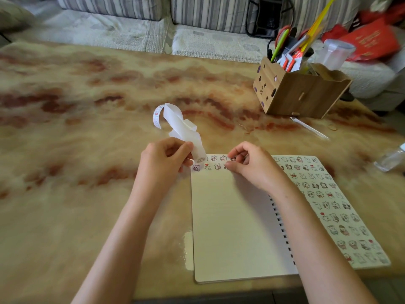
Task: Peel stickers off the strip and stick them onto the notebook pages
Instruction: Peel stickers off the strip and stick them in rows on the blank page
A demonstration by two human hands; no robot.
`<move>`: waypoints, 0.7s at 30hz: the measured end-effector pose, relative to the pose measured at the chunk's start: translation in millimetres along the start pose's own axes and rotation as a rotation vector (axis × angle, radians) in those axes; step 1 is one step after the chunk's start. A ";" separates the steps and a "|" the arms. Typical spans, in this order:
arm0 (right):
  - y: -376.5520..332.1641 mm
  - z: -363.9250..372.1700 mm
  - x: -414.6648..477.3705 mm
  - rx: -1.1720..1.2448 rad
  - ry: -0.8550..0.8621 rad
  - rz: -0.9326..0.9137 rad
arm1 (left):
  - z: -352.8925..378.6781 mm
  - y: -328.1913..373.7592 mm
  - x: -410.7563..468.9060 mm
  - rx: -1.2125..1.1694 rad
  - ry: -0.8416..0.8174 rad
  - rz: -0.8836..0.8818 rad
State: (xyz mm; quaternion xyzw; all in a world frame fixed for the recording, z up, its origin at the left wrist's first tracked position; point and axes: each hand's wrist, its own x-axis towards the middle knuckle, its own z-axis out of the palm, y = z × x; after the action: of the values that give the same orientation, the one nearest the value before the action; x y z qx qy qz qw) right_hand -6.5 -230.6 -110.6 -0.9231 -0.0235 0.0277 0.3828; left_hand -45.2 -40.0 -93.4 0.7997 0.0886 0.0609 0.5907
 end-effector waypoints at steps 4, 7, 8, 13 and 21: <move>0.5 0.3 0.2 -0.024 0.017 -0.015 | -0.2 -0.7 0.2 0.002 0.000 0.003; -1.1 3.3 0.0 0.020 0.053 -0.007 | 0.2 -0.8 1.2 -0.004 0.004 0.007; -1.4 4.5 0.1 0.023 0.066 -0.005 | 0.5 -0.8 1.5 -0.008 0.003 0.008; -1.1 6.1 0.8 -0.055 0.084 -0.003 | 1.8 -1.4 1.8 -0.039 0.013 0.024; -31.1 -3.2 -14.2 0.280 0.030 -0.275 | 3.4 2.1 3.6 -0.112 0.032 0.049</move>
State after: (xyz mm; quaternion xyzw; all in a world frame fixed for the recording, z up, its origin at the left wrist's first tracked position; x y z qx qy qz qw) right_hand -21.1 -211.8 -85.8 -0.8494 -0.1397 -0.0355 0.5078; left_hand -40.9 -43.0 -92.4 0.7663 0.0749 0.0931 0.6313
